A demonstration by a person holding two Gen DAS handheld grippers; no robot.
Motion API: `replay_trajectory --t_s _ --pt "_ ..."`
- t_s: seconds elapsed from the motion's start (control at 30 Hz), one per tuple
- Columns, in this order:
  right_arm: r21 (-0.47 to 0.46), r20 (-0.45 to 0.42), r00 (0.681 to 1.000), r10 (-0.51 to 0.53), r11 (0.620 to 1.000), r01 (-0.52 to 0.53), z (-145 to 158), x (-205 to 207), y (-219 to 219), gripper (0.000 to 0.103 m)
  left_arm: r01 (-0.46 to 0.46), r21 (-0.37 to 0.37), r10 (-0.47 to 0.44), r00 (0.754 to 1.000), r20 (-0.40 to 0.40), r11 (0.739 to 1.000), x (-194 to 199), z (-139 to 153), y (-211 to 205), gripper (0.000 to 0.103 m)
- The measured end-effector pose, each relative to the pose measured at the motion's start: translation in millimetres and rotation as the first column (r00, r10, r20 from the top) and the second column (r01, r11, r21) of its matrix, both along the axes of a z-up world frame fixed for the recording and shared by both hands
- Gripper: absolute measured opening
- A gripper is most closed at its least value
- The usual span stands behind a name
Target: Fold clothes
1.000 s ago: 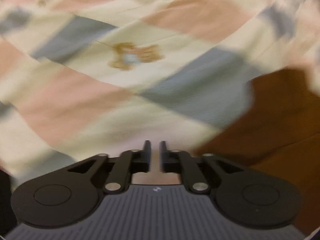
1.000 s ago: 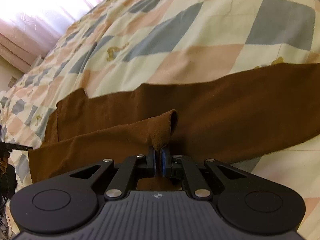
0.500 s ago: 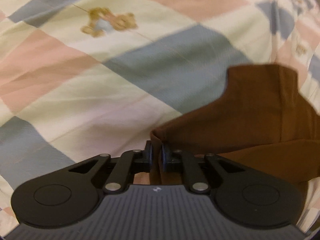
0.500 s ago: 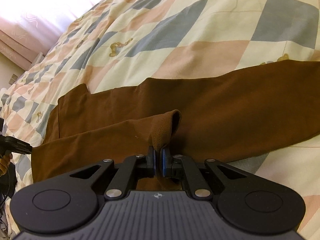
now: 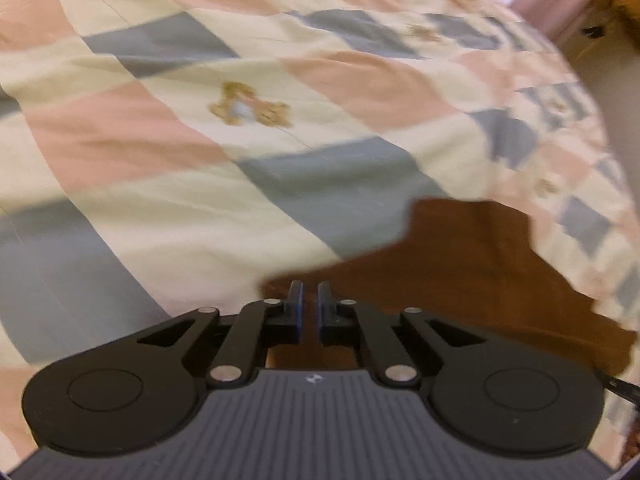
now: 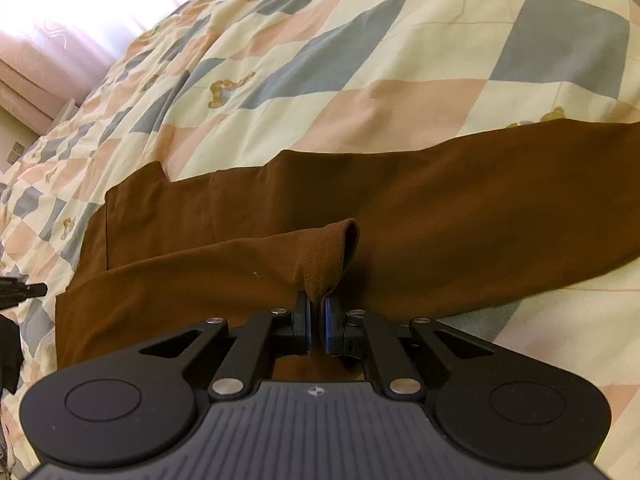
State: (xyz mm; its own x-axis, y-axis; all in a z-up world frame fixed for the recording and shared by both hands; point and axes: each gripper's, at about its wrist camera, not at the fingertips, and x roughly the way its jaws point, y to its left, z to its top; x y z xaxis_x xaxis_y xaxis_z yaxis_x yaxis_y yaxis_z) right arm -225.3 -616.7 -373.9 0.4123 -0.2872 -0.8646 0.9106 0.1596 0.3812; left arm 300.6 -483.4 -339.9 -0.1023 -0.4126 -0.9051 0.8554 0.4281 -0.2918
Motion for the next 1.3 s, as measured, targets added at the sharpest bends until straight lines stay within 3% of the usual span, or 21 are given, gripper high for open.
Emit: replay_trajectory --t_s 0.07,0.23,0.43,0.57,0.67,0.83,0.97,1.0,1.07,1.13,1.23,1.3 --pt "0.002 -0.001 1.0 0.002 1.0 -0.002 2.6 -1.2 3.2 0.007 0.03 0.027 -0.03 0.999 0.013 0.999 -11.6 -12.4 -1.9 0.006" --pt "0.015 -0.008 1.0 0.013 1.0 -0.013 6.2 -0.6 6.5 0.007 0.059 0.06 -0.068 0.983 0.168 0.996 -21.2 -36.7 -7.4 0.006" --pt "-0.054 0.002 0.999 0.053 0.997 -0.053 29.4 10.1 -1.1 0.007 0.074 -0.018 -0.068 0.969 0.237 0.997 -33.3 -8.4 19.3 0.009" --pt "-0.003 -0.058 0.998 0.03 1.0 -0.031 28.7 24.3 -11.3 0.007 0.087 -0.036 -0.073 0.957 0.281 0.996 -43.1 7.0 42.4 0.009" --pt "0.015 -0.088 0.996 0.027 1.0 -0.026 32.4 39.3 -15.7 0.007 0.054 -0.072 -0.036 0.972 0.232 0.996 -41.4 17.1 60.6 0.009" --pt "-0.088 0.02 0.989 0.149 0.985 -0.147 60.4 106.6 8.5 0.007 -0.006 -0.108 0.019 0.993 0.115 0.994 -41.9 24.0 93.0 0.01" --pt "-0.077 0.086 0.963 0.256 0.965 -0.25 34.4 171.0 30.1 0.013 -0.031 -0.109 0.037 0.998 0.054 0.994 -49.4 22.2 115.3 0.013" --pt "-0.071 0.086 0.956 0.28 0.959 -0.275 23.4 186.4 35.0 0.03 -0.032 -0.105 0.037 0.998 0.045 0.994 -52.3 21.5 119.4 0.013" --pt "-0.063 0.041 0.956 0.292 0.955 -0.289 9.9 200.3 41.8 0.055 -0.033 -0.098 0.036 0.999 0.027 0.995 -58.0 20.3 127.5 0.013" --pt "-0.071 0.009 0.958 0.287 0.956 -0.286 3.8 203.0 47.8 0.052 -0.022 -0.099 0.024 1.0 0.017 0.995 -66.0 20.0 132.4 0.013" --pt "-0.145 0.081 0.961 0.265 0.957 -0.252 15.0 182.0 57.5 0.048 0.005 -0.12 -0.008 1.0 -0.022 0.993 -85.2 17.6 126.8 0.013" --pt "-0.127 0.084 0.965 0.247 0.963 -0.236 5.4 171.5 55.0 0.044 0.027 -0.143 -0.034 0.998 -0.047 0.989 -104.1 16.3 115.1 0.013"
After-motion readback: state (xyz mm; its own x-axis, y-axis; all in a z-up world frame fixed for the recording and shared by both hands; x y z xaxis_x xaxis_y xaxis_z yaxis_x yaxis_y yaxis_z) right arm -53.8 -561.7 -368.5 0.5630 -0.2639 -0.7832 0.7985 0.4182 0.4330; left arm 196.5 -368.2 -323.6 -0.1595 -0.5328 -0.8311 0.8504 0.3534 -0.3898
